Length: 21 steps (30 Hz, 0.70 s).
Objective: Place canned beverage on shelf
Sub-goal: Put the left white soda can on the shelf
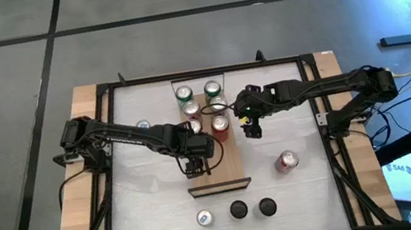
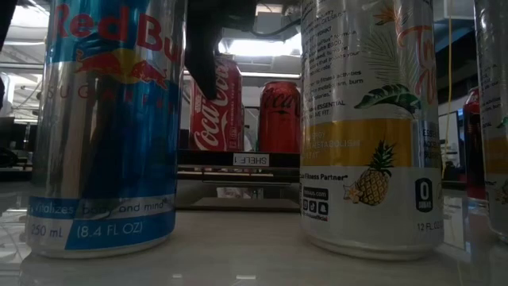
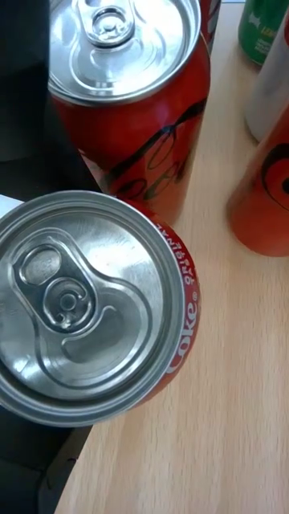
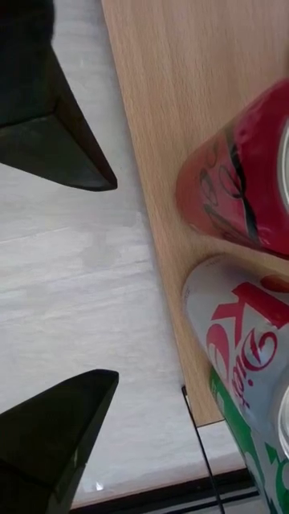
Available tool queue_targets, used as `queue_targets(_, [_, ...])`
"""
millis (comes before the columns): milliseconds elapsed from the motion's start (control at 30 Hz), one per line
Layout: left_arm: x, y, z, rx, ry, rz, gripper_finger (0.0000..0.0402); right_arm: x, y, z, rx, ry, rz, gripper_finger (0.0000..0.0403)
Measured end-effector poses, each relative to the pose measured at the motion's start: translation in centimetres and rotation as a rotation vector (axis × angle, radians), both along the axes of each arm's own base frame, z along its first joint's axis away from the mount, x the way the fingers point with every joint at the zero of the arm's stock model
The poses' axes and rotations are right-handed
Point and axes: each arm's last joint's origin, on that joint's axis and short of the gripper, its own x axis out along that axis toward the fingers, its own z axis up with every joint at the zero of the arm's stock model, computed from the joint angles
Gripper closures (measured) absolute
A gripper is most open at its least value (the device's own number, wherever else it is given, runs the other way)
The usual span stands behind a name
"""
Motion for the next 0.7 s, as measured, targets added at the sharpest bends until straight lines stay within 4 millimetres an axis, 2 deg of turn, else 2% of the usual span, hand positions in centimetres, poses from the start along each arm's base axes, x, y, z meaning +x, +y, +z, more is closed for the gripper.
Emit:
queue_targets(433, [-0.03,0.01,-0.02,0.001,0.002,0.001,0.0099,0.01,0.00,0.00,0.000,-0.001,0.000,0.0024])
queue_targets(700, [-0.12,0.04,-0.11,0.004,0.011,0.002,0.0058,0.01,0.00,0.00,0.000,-0.001,0.000,0.0024])
